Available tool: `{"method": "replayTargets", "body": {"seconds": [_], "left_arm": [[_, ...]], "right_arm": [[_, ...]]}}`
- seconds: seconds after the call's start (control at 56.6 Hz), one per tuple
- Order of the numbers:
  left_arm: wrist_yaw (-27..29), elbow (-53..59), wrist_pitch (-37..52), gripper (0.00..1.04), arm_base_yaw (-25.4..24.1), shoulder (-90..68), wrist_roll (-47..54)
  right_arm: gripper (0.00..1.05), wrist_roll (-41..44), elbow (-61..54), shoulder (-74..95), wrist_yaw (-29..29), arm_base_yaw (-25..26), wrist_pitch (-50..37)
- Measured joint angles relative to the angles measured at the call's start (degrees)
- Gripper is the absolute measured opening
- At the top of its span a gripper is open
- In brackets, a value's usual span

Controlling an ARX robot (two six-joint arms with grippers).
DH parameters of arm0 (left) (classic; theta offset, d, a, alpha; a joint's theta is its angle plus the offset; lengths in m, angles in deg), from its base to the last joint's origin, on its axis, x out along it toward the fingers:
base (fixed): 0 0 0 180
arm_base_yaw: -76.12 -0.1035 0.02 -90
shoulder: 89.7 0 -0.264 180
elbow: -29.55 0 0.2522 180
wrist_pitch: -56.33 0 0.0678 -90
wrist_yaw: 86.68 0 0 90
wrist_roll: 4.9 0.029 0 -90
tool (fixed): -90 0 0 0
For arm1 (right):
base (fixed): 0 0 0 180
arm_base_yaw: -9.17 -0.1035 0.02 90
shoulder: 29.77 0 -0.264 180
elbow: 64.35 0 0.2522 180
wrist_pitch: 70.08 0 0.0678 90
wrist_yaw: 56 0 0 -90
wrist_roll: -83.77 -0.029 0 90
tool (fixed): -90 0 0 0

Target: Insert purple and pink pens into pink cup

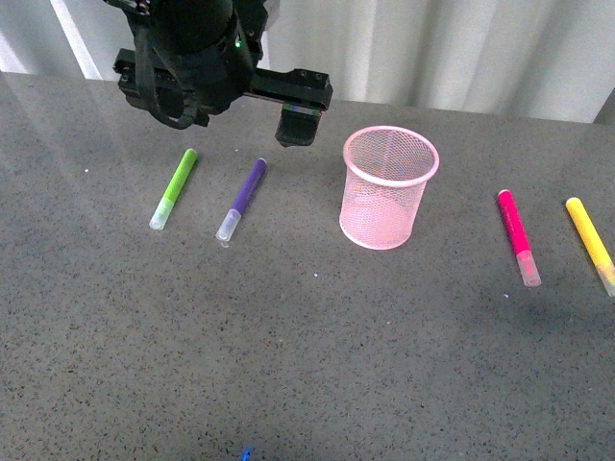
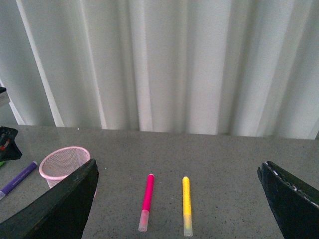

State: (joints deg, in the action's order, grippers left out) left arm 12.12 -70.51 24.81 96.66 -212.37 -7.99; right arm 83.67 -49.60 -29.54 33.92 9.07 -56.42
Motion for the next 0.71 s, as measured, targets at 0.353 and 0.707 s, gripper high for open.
{"method": "replayTargets", "body": {"seconds": [0.353,0.707], "left_arm": [[-0.1,-5.8,-0.8,0.98,-1.7,-7.7,3.1],[-0.9,-11.5,-1.2,0.98,-2.4,-13.7,5.0]], "right_arm": [[0.98,0.0,0.0,0.0,0.0,0.0,0.0],[0.98,0.0,0.0,0.0,0.0,0.0,0.0]]}}
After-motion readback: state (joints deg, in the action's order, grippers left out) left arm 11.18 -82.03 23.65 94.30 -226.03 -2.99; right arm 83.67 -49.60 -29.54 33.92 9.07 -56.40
